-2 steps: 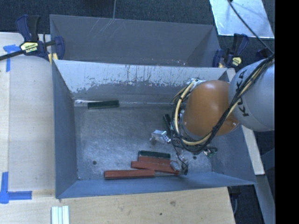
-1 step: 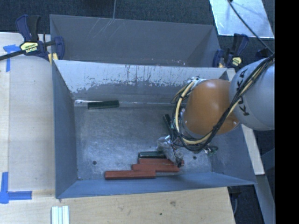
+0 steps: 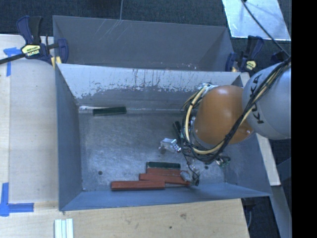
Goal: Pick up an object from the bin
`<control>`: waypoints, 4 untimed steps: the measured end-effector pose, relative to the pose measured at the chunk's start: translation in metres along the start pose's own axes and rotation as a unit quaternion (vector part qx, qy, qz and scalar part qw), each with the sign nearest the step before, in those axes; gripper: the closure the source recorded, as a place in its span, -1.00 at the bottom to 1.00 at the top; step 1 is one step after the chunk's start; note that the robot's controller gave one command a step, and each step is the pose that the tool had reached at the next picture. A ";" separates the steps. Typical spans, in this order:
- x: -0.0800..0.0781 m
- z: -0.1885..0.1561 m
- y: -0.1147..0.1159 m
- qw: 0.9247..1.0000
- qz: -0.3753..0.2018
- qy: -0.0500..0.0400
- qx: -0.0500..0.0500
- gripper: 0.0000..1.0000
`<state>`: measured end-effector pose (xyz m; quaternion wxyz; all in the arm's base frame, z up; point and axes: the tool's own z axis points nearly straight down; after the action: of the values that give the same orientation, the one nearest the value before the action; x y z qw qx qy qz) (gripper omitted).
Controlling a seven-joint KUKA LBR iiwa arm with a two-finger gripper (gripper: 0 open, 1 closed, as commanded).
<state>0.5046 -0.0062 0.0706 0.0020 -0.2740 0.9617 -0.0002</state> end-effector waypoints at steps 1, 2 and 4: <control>-0.003 -0.003 -0.002 1.000 0.001 -0.005 0.003 1.00; 0.000 0.000 0.000 1.000 0.000 -0.001 0.001 -1.00; 0.000 0.000 0.000 1.000 0.000 -0.001 0.000 -1.00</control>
Offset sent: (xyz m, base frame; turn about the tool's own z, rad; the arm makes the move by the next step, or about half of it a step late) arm 0.0000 0.0000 0.0000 0.0000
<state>0.5048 -0.0062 0.0707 0.0029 -0.2740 0.9617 -0.0002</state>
